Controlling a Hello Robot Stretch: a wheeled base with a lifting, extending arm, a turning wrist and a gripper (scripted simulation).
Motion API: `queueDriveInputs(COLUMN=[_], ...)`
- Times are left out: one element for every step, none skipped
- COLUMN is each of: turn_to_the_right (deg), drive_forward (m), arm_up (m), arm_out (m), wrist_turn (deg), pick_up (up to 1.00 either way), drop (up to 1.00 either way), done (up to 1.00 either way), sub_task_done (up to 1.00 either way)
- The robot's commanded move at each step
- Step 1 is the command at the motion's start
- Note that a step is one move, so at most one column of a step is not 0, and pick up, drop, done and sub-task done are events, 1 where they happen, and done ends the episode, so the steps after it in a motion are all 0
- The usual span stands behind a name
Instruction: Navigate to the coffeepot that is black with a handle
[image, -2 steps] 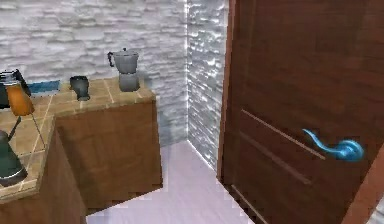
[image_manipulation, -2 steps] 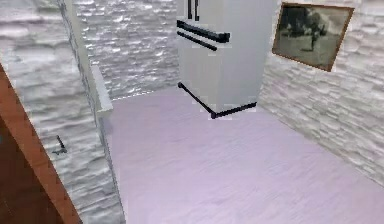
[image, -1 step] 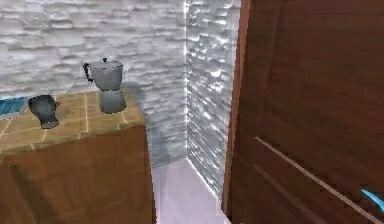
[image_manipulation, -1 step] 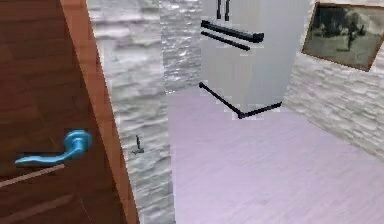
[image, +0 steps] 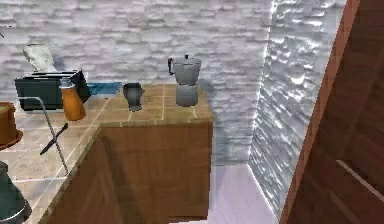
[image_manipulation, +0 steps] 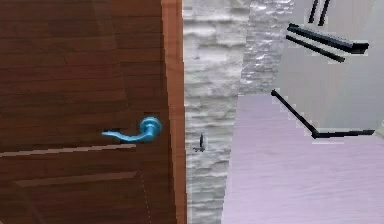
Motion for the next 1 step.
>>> queueDriveInputs(turn_to_the_right=[0.0], drive_forward=[0.00], arm_up=[0.00], arm_out=[0.00], wrist_turn=[0.0], pick_up=[0.00], drop=[0.00], done=[1.00], sub_task_done=[0.00])
